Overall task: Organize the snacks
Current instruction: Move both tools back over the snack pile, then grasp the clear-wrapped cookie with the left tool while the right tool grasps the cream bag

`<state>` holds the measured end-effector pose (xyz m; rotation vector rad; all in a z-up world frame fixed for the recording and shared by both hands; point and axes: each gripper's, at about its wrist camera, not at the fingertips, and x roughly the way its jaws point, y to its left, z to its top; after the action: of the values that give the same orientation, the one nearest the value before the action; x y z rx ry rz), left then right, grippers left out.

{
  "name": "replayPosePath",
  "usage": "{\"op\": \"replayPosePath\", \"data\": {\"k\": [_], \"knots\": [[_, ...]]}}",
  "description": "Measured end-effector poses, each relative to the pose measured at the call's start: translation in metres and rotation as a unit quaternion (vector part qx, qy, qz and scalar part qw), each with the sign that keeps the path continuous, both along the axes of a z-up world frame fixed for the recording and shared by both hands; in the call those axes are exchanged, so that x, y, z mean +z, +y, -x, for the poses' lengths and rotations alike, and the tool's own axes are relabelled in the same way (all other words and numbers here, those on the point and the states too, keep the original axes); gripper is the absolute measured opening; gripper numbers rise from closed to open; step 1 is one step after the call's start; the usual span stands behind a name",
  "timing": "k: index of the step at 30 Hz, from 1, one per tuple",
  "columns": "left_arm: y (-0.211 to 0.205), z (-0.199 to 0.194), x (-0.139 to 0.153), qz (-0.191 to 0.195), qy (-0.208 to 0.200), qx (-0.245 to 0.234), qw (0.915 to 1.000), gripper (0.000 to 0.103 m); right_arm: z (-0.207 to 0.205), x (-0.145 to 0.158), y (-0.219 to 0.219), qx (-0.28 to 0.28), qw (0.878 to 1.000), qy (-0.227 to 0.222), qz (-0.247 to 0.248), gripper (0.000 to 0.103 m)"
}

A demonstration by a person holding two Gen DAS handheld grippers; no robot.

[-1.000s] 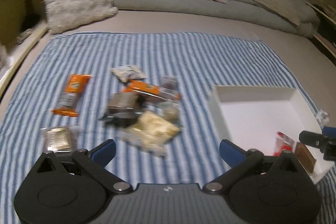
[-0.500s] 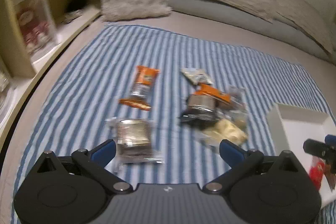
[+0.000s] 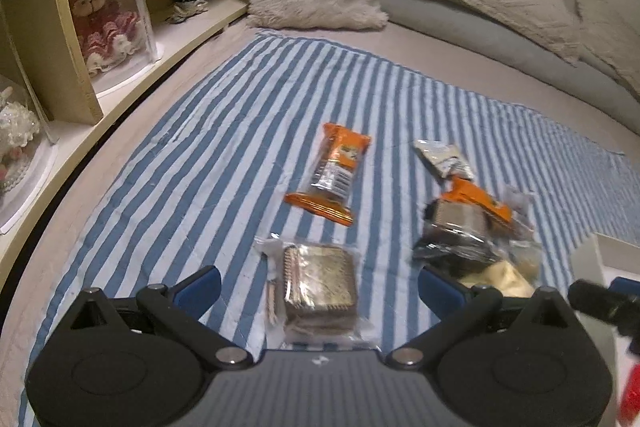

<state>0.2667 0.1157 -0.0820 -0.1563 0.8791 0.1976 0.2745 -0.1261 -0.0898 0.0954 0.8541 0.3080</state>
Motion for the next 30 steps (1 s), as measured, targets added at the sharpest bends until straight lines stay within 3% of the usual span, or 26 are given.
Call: {"op": "replayPosePath", "data": {"k": [2,6,9,12,17,21,26,30], "knots": [[0.002,-0.007,-0.006,-0.005,0.0,0.005,1.0,0.103,-0.012,-0.003,-0.002,-0.012,0.999,0.016,-0.026,0.101],[0.002,-0.018,-0.017,-0.01,0.004,0.002,0.9999,0.103,-0.037,-0.015,-0.008,-0.022,0.993,0.052,-0.102,0.085],[0.0,-0.025,-0.026,-0.012,0.013,-0.007,0.9998,0.103,-0.053,-0.026,-0.006,-0.006,0.991,0.061,-0.121,0.077],[-0.001,-0.031,-0.034,-0.008,0.027,-0.005,0.9996,0.102,-0.064,-0.041,-0.001,0.017,0.99,0.067,-0.124,0.077],[0.001,-0.036,-0.044,-0.003,0.045,0.001,0.999,0.102,-0.073,-0.06,0.013,0.022,0.996,0.059,-0.069,0.077],[0.007,-0.036,-0.048,0.0,0.05,0.007,0.9987,0.101,-0.076,-0.065,0.026,0.059,0.996,0.039,-0.047,0.083],[0.015,-0.034,-0.05,0.011,0.048,0.014,0.9987,0.097,-0.069,-0.068,0.043,0.128,0.99,0.059,-0.016,0.089],[0.016,-0.035,-0.053,0.008,0.052,0.015,0.9985,0.091,-0.056,-0.065,0.05,0.184,0.98,0.074,0.007,0.088]]}}
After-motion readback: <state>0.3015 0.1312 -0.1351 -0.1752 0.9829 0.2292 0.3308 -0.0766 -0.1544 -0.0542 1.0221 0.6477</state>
